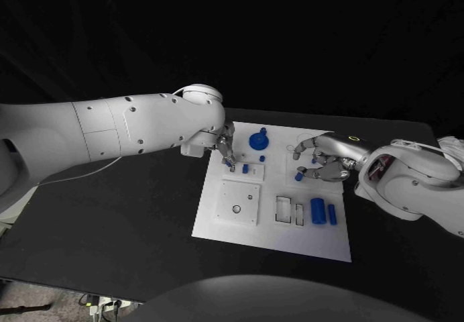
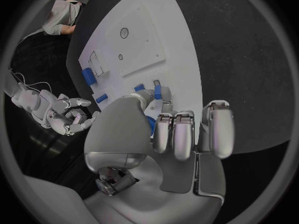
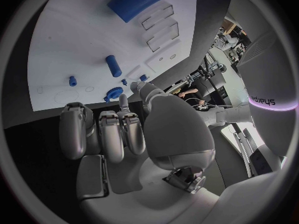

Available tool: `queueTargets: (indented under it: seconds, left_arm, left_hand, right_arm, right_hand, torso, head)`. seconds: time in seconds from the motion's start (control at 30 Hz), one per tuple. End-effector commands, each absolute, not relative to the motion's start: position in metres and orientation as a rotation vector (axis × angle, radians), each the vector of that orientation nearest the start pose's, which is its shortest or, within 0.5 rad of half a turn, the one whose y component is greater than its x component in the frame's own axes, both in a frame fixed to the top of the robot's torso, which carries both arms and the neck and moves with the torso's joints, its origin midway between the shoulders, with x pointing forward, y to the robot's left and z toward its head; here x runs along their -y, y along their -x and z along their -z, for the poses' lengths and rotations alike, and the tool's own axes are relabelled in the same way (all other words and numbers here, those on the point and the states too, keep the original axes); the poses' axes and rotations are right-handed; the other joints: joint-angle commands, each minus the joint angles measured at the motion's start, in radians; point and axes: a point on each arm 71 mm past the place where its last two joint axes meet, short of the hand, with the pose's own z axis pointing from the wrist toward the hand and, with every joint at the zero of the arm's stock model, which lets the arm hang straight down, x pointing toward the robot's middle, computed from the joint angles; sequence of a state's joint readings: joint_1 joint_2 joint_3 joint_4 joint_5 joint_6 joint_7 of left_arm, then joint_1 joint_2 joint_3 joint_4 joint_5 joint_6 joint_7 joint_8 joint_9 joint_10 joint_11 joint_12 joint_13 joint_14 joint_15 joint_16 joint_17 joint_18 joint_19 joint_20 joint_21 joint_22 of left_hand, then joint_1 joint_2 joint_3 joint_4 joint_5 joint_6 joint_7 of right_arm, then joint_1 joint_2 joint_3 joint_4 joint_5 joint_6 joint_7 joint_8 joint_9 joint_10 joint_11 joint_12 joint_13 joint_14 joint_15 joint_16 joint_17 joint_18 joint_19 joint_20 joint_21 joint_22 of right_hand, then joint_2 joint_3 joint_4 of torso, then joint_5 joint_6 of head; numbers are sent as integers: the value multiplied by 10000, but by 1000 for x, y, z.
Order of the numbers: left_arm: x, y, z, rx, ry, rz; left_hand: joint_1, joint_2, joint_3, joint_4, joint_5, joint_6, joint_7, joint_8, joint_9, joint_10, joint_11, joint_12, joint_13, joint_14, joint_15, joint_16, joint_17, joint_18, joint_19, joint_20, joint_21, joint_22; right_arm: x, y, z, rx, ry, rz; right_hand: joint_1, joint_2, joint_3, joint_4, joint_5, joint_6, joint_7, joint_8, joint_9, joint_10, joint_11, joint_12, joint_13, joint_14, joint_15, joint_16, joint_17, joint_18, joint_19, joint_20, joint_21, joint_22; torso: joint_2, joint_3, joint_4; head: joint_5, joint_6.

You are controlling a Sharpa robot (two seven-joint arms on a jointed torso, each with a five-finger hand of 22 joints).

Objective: Assemble the parts on the task board

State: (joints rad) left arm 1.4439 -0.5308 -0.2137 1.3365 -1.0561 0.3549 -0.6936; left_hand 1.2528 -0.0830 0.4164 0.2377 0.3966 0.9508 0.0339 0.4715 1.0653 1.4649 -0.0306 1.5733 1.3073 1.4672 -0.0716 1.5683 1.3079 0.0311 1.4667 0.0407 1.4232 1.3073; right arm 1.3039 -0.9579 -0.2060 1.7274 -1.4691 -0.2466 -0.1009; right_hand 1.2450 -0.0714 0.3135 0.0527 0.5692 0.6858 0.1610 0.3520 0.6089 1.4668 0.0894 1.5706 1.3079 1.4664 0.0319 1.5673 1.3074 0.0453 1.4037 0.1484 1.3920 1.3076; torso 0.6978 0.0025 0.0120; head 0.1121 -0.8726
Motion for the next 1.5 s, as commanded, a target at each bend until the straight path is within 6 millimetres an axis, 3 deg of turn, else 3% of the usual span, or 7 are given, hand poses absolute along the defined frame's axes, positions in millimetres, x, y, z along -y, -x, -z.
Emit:
queueTargets:
  seconds: [0.03, 0.47, 1.5]
  left_arm:
    - [-126, -515, 184, -24204, -1412, 931]
    - [-123, -514, 191, -24198, -1285, 1217]
    - [-124, -514, 198, -24211, -1409, 945]
  left_hand:
    - [-65, 69, 89, -15, -60, -32, -65, -56, -2, 1059, -44, -25, 2635, 1036, -50, 25, 2629, 74, 155, -48, -30, 2122]
    - [-242, 108, 125, 49, -171, -76, -46, -150, -40, 1059, -27, -25, 2635, 1036, -35, 25, 2629, 79, 142, -35, -53, 2115]
    - [-403, 84, 23, 35, -301, -50, -33, -259, -112, 1059, -4, -25, 2635, 1036, -11, 25, 2629, 85, 125, -14, -81, 2108]
  right_arm:
    - [195, -435, 188, -17875, 3275, -6848]
    - [195, -435, 189, -17908, 3278, -6830]
    - [196, -435, 189, -17940, 3268, -6813]
  right_hand:
    - [-44, 53, 64, 12, 44, 59, 21, 62, -9, 1040, 23, 2, 2629, 1044, 44, 35, 2634, 96, -52, -19, -56, 1904]
    - [-44, 53, 64, 12, 44, 59, 21, 62, -9, 1040, 23, 2, 2629, 1044, 44, 35, 2634, 96, -52, -19, -56, 1904]
    - [-40, 48, 69, 7, 52, 60, 22, 63, -12, 1040, 23, 2, 2629, 1044, 44, 35, 2634, 96, -51, -19, -57, 1905]
  torso:
    - [11, -2, -12]
    - [-5, 18, -6]
    - [-8, 15, -2]
  head:
    - [-9, 0]
    - [-20, 0]
    - [-14, 0]
